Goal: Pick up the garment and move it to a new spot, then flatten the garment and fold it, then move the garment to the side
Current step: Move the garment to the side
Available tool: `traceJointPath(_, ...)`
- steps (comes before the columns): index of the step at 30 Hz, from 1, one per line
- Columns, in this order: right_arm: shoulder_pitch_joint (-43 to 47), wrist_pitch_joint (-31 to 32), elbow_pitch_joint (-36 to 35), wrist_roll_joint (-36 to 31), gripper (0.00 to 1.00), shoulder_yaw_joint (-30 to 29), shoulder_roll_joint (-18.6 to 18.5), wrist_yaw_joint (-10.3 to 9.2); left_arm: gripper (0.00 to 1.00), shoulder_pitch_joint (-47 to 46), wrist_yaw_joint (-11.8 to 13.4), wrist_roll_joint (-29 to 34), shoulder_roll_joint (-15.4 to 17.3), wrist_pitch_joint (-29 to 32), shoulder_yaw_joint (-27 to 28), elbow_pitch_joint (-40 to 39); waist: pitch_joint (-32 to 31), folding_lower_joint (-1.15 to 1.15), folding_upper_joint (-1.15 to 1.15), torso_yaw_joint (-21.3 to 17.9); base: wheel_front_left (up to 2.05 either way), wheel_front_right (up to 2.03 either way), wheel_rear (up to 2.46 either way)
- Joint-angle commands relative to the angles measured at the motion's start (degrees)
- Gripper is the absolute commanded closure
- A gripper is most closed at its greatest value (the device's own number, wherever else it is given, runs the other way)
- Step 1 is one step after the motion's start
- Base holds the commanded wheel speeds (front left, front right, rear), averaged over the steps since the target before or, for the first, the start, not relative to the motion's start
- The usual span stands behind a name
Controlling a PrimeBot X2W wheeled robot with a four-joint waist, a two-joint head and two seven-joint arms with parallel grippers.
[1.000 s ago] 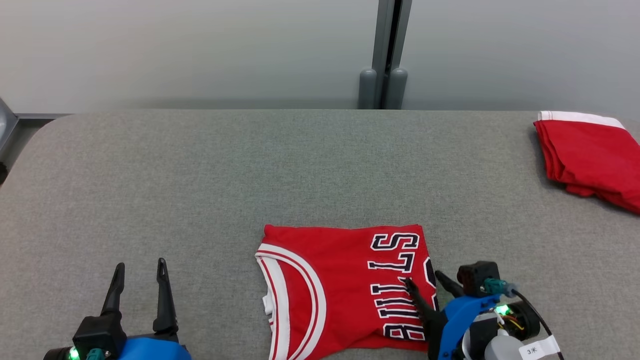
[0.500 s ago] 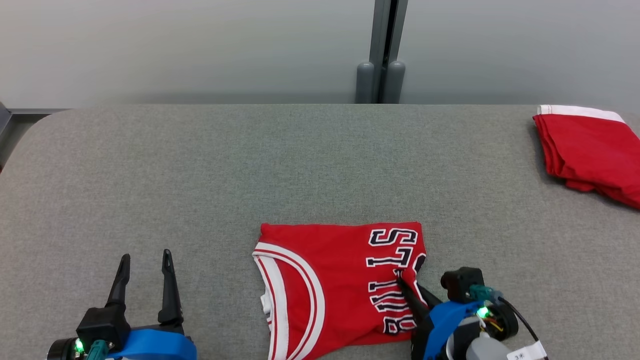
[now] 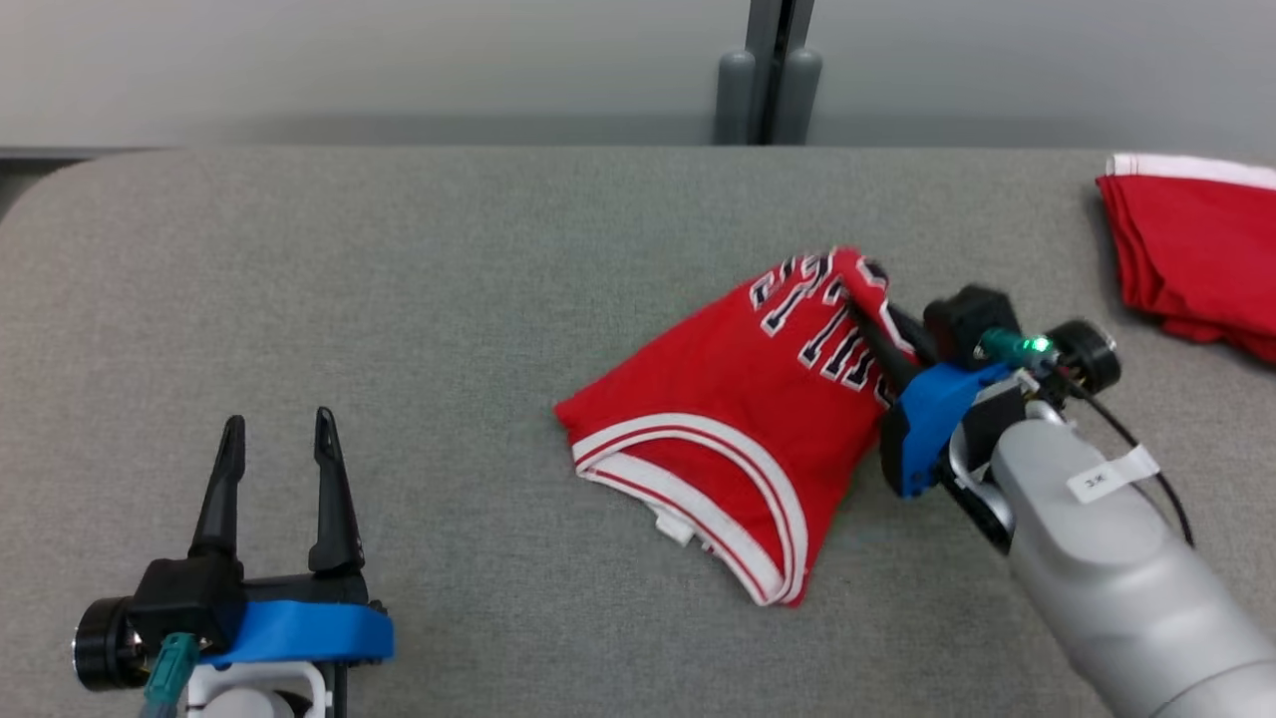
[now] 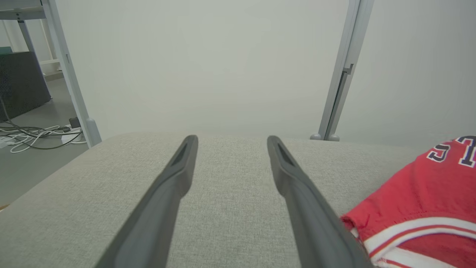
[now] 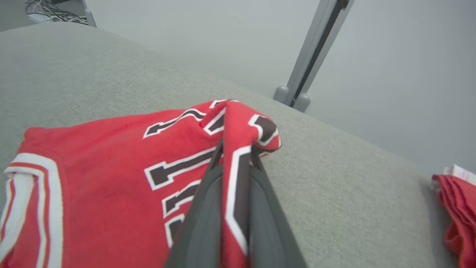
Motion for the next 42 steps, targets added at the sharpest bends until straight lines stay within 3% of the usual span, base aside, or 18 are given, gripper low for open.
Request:
traceJointPath(1, -2.46, 0.01, -0.51, -0.13, 1.00, 0.63, -1.51, 0.01, 0.00, -1.06, 0.34, -0.17, -0.16, -0.22, -0.06, -0.73, 1.52, 0.00, -0.01, 0.22, 0.00, 0.00, 0.00)
traceJointPath(7, -12.59, 0.84, -2.24, 1.75, 1.00, 2.57, -8.08, 0.00, 0.00, -3.60, 0.06, 0.94, -0.12, -0.18, -0.71, -4.44, 8.36, 0.00, -0.01, -3.04, 0.00, 0.00, 0.00)
traceJointPath(8, -16.91, 0.98, -2.91, 2.83, 1.00, 2.72, -11.46, 0.00, 0.00, -5.09, -0.13, 1.84, -0.08, -0.19, -0.74, -6.36, 11.40, 0.00, -0.01, -5.08, 0.00, 0.00, 0.00)
traceJointPath(13, -22.61, 1.17, -3.41, 6.23, 1.00, 2.22, -16.46, 0.00, 0.00, -7.20, -0.70, 3.00, 0.75, -0.18, -0.41, -8.69, 15.56, 0.00, -0.01, -8.89, 0.00, 0.00, 0.00)
traceJointPath(22, -26.83, 4.27, -3.42, 13.15, 1.00, 3.72, -24.68, 0.00, 0.00, -9.14, -1.14, 4.29, 1.62, -0.18, -0.71, -11.74, 19.01, 0.00, -0.01, -12.73, 0.00, 0.00, 0.00)
traceJointPath(25, -26.33, 8.70, -3.94, 17.78, 1.00, 5.50, -28.77, 0.00, 0.00, -9.12, -1.15, 4.70, 1.83, -0.18, -0.75, -13.03, 19.65, 0.00, -0.01, -13.57, 0.00, 0.00, 0.00)
traceJointPath(30, -25.92, 11.57, -3.61, 20.63, 1.00, 7.72, -31.16, 0.00, 0.00, -9.10, -1.24, 4.67, 2.03, -0.18, -0.68, -13.59, 20.73, 0.00, -0.01, -14.26, 0.00, 0.00, 0.00)
traceJointPath(35, -28.01, 9.72, -0.01, 19.14, 1.00, 7.94, -30.37, 0.00, 0.00, -9.94, -1.41, 4.64, 2.22, -0.18, -0.90, -13.37, 22.05, 0.00, -0.01, -14.18, 0.00, 0.00, 0.00)
traceJointPath(36, -28.87, 8.51, 0.81, 18.34, 0.83, 7.88, -30.15, 0.00, 0.00, -9.98, -1.45, 4.63, 2.31, -0.18, -0.91, -13.40, 22.39, 0.00, -0.01, -14.11, 0.00, 0.00, 0.00)
traceJointPath(37, -29.70, 7.34, 1.96, 17.74, 0.73, 7.57, -29.89, 0.00, 0.00, -10.06, -1.51, 4.58, 2.37, -0.18, -0.89, -13.34, 22.63, 0.00, -0.01, -14.02, 0.00, 0.00, 0.00)
traceJointPath(39, -30.93, 6.05, 4.96, 15.58, 0.74, 7.47, -29.38, 0.00, 0.00, -10.58, -1.57, 4.43, 2.57, -0.18, -0.75, -13.19, 23.03, 0.00, -0.01, -13.80, 0.00, 0.00, 0.00)
traceJointPath(40, -31.74, 5.67, 6.51, 14.43, 0.63, 7.66, -29.08, 0.00, 0.00, -10.82, -1.63, 4.37, 2.56, -0.18, -0.78, -13.11, 23.17, 0.00, -0.01, -13.62, 0.00, 0.00, 0.00)
traceJointPath(41, -32.46, 5.21, 7.81, 13.73, 0.63, 7.68, -28.49, 0.00, 0.00, -10.90, -1.58, 4.33, 2.54, -0.18, -0.72, -12.98, 23.21, 0.00, -0.01, -13.49, 0.00, 0.00, 0.00)
traceJointPath(42, -32.96, 4.71, 8.82, 13.39, 0.00, 7.39, -27.84, 0.00, 0.00, -10.86, -1.57, 4.30, 2.53, -0.18, -0.69, -12.87, 23.18, 0.00, -0.01, -13.36, 0.00, 0.00, 0.00)
